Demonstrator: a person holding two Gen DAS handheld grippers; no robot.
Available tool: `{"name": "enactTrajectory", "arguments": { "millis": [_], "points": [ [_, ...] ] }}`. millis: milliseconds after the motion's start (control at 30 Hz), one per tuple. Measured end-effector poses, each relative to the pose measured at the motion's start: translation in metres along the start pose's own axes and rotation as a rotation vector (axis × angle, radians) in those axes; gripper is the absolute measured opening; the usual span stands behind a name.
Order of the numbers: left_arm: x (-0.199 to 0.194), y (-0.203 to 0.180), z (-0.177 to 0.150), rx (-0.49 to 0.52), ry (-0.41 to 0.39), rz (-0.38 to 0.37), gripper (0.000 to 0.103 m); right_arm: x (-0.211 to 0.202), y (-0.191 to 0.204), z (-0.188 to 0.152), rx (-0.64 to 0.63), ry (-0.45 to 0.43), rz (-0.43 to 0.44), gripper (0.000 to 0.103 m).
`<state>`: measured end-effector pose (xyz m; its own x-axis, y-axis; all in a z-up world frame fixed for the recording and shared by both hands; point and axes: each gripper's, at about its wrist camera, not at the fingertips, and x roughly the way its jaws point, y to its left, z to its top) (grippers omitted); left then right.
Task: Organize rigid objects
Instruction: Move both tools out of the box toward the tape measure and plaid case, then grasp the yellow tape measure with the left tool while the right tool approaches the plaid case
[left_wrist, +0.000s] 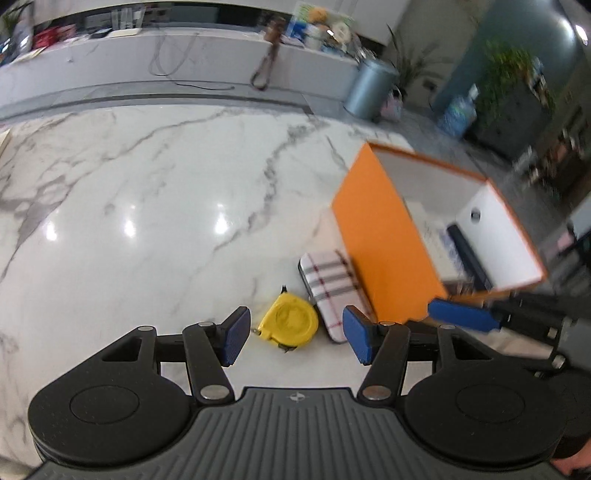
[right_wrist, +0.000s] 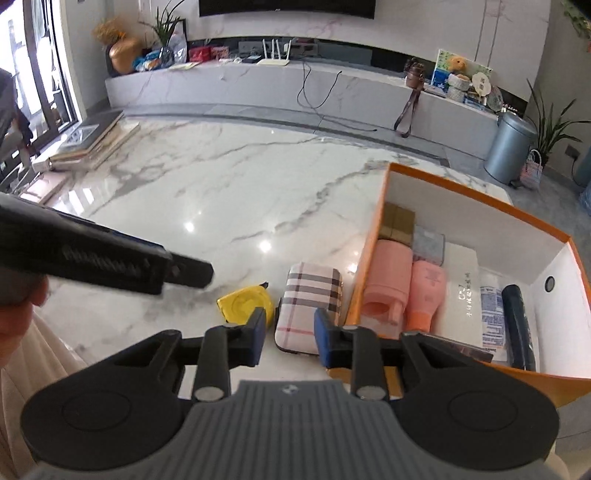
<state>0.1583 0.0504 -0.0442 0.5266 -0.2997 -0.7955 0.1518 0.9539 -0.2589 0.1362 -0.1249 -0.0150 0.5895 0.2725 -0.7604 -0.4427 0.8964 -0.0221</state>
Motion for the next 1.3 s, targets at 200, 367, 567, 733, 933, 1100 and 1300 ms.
{"name": "enactTrajectory", "arguments": {
  "millis": [200,367,567,733,933,1100,1300],
  "points": [
    [0.019,-0.008,0.003,0.132,0.053,0.01,0.067,0.019,0.008,0.007,-0.109,0.043,-0.021,0.028],
    [0.029,-0.008,0.008,0.248,0.085,0.003,0.067,0.038,0.012,0.015,-0.228,0.083,-0.037,0.028],
    [0.045,-0.003,0.001,0.348,0.159,-0.041,0.068,0.057,0.008,0.025,-0.314,0.12,-0.046,0.028],
    [0.061,-0.004,-0.004,0.389,0.202,-0.052,0.07,0.069,0.007,0.029,-0.374,0.152,-0.045,0.028],
    [0.076,-0.002,-0.004,0.395,0.23,-0.054,0.073,0.076,0.006,0.032,-0.403,0.161,-0.036,0.028],
    [0.086,-0.002,-0.002,0.401,0.226,-0.035,0.074,0.081,0.008,0.03,-0.429,0.162,-0.028,0.028],
    [0.102,-0.011,-0.002,0.445,0.238,-0.033,0.074,0.088,0.009,0.031,-0.452,0.171,-0.014,0.028]
  ]
}}
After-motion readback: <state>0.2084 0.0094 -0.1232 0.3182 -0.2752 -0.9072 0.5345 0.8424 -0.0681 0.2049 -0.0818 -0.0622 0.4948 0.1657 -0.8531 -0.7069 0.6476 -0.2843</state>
